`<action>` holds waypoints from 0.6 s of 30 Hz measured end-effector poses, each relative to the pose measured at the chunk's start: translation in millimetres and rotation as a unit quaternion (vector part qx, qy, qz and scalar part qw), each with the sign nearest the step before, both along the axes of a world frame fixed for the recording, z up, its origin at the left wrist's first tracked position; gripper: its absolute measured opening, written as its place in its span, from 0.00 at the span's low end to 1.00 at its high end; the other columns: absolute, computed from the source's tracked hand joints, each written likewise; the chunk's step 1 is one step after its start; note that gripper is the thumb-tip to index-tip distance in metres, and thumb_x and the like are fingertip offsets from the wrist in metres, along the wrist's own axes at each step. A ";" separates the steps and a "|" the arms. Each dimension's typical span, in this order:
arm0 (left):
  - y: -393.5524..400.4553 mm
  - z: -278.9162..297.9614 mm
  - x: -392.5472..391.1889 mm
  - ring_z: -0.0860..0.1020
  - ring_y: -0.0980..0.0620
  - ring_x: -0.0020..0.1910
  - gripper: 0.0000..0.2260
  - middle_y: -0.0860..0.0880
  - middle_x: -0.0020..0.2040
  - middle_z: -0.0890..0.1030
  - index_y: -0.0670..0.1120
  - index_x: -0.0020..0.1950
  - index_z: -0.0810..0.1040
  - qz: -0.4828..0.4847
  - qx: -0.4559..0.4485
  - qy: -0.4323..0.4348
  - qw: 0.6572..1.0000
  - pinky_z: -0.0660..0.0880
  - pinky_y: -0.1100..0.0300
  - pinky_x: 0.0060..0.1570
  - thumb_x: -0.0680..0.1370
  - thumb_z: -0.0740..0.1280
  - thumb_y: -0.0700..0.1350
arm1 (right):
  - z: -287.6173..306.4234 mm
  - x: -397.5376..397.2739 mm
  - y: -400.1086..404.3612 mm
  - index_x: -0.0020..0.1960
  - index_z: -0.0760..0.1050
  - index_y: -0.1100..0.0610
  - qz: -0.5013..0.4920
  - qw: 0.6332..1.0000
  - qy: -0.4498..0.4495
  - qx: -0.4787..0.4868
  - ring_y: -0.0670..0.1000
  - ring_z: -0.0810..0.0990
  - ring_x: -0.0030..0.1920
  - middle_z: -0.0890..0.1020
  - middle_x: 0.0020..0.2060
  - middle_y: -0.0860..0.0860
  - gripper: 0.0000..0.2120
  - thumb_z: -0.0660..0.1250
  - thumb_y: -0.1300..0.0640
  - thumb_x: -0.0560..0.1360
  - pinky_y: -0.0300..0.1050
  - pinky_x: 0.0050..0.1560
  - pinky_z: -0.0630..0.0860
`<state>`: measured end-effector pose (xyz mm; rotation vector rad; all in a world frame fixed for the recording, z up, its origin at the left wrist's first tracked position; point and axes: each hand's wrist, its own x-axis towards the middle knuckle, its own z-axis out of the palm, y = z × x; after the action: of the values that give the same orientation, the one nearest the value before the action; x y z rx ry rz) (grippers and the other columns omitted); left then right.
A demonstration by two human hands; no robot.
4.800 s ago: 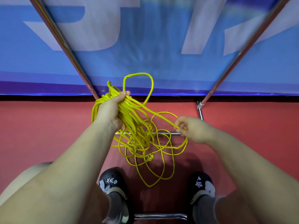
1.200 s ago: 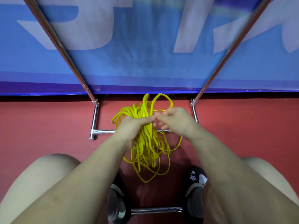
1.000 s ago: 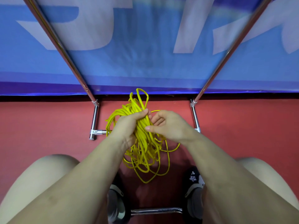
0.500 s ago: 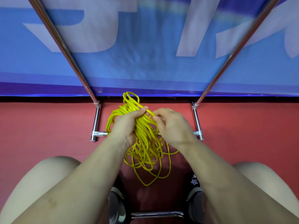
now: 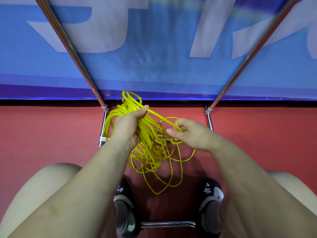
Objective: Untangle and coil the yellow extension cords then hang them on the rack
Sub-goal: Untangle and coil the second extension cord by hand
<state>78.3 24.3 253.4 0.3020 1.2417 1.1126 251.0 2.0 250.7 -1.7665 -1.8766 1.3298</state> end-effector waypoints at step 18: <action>2.9 -6.6 -31.5 0.77 0.52 0.32 0.13 0.48 0.33 0.77 0.43 0.34 0.81 -0.070 0.008 -0.077 0.995 0.74 0.55 0.48 0.77 0.63 0.43 | 7.0 16.6 -7.3 0.55 0.78 0.60 0.023 0.994 0.107 0.016 0.41 0.74 0.28 0.75 0.30 0.50 0.09 0.62 0.64 0.77 0.33 0.34 0.72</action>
<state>46.8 27.2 246.8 0.3039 1.0592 1.0060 267.6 -5.3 257.8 -1.5071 -1.8182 1.4354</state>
